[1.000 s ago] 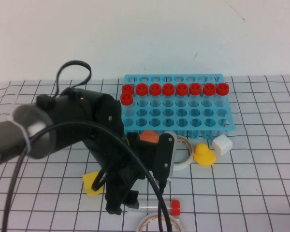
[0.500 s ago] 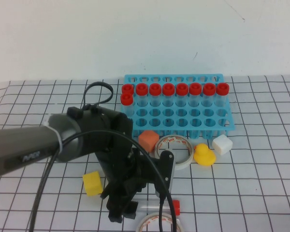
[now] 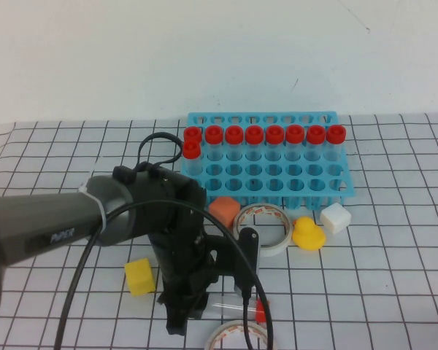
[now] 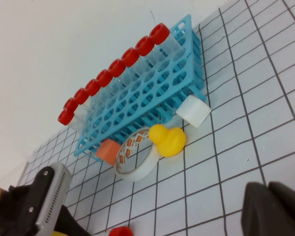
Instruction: Place the test tubes
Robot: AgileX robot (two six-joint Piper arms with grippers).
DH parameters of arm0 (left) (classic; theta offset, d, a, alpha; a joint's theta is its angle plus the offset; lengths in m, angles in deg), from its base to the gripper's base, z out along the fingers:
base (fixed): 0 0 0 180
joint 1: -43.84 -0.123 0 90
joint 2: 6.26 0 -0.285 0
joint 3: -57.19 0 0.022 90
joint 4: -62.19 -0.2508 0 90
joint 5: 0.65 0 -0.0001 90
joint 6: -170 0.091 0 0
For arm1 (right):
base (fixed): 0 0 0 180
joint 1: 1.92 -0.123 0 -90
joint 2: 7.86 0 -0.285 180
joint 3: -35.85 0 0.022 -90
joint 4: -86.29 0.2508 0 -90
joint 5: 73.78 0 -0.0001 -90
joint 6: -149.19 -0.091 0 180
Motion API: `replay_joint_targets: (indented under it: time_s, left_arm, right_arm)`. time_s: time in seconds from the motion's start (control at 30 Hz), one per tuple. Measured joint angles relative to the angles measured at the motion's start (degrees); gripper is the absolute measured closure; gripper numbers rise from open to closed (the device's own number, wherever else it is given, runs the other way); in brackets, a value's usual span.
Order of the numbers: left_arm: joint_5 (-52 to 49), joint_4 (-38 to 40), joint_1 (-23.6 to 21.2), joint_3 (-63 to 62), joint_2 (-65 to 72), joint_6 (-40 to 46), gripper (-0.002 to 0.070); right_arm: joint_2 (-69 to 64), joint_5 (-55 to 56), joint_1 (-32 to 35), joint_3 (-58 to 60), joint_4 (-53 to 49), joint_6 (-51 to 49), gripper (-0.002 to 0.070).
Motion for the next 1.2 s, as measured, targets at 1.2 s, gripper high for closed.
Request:
replay_joint_targets:
  time_s: [1.2]
  left_arm:
    - [15.23,92.78,-1.10,29.13,-30.08,43.16,0.0465]
  right_arm:
    - [-16.79,-10.60,0.00,-7.59,54.36,80.70,0.0576]
